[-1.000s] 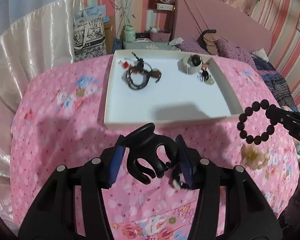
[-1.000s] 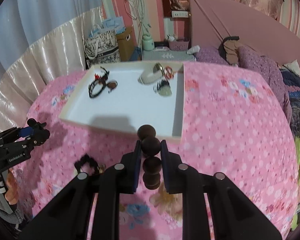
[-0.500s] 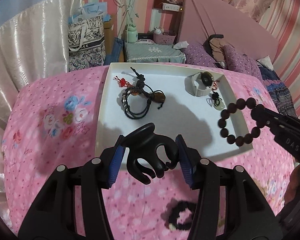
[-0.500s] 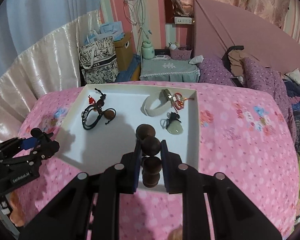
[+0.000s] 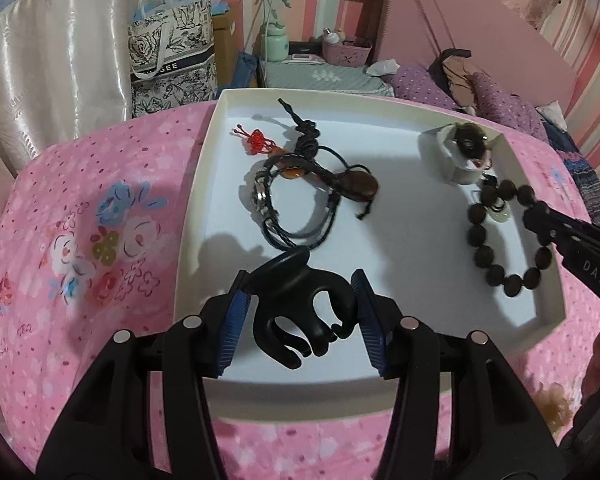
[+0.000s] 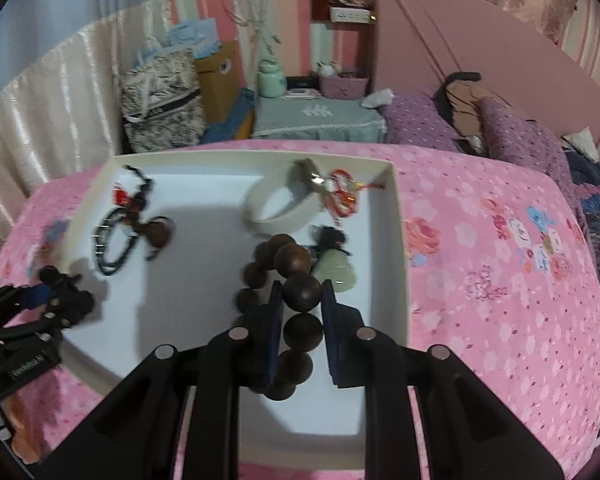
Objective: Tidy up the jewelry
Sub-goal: 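Carry claw clip and bead bracelet into the tray and open both tools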
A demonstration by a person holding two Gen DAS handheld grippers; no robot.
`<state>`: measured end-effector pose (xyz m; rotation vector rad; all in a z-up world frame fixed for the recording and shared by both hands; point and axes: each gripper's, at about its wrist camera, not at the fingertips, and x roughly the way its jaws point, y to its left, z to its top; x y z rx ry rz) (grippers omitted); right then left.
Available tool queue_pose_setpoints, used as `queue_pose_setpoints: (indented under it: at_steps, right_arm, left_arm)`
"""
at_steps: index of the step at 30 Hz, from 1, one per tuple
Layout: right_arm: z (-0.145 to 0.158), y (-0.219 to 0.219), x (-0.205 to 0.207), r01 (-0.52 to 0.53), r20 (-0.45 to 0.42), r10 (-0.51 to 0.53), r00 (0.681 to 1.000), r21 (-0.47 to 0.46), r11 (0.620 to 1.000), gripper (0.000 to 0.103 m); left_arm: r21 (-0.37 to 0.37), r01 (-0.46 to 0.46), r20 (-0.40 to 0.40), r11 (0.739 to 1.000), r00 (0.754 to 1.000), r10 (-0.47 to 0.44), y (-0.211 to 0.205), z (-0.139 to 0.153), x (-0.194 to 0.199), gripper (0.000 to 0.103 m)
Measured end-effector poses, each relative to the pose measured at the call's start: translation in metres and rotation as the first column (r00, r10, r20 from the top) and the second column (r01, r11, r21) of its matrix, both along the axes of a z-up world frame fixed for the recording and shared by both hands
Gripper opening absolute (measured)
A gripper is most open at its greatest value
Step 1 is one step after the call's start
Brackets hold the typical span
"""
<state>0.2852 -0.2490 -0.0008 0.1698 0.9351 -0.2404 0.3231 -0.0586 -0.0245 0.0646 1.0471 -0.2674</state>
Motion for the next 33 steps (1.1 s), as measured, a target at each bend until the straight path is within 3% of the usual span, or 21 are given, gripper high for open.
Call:
queue_pose_setpoints:
  at_steps: [14, 22, 27, 30, 33]
  right_arm:
    - [-0.037, -0.012, 0.010, 0.044, -0.080, -0.043, 0.996, 0.014, 0.999, 0.019]
    - [-0.040, -0.010, 0.011, 0.052, -0.072, -0.052, 0.996, -0.002, 0.999, 0.019]
    - [-0.038, -0.014, 0.009, 0.049, -0.053, -0.046, 0.998, 0.051, 0.998, 0.023]
    - [-0.035, -0.017, 0.005, 0.046, -0.040, -0.044, 0.998, 0.058, 0.997, 0.024]
    - [-0.021, -0.015, -0.002, 0.037, 0.009, -0.037, 0.999, 0.061, 0.997, 0.046]
  left_arm:
    - [0.031, 0.002, 0.041, 1.000, 0.999, -0.004, -0.003, -0.017, 0.013, 0.052]
    - [0.028, -0.009, 0.056, 1.000, 0.998, 0.007, 0.004, -0.019, 0.019, 0.052]
    - [0.040, -0.011, 0.062, 0.999, 0.998, 0.008, 0.003, -0.018, 0.017, 0.052]
    - [0.043, -0.007, 0.079, 0.999, 0.997, 0.003, 0.000, -0.010, 0.011, 0.061]
    - [0.049, -0.004, 0.112, 0.999, 0.994, -0.002, -0.002, 0.003, 0.001, 0.072]
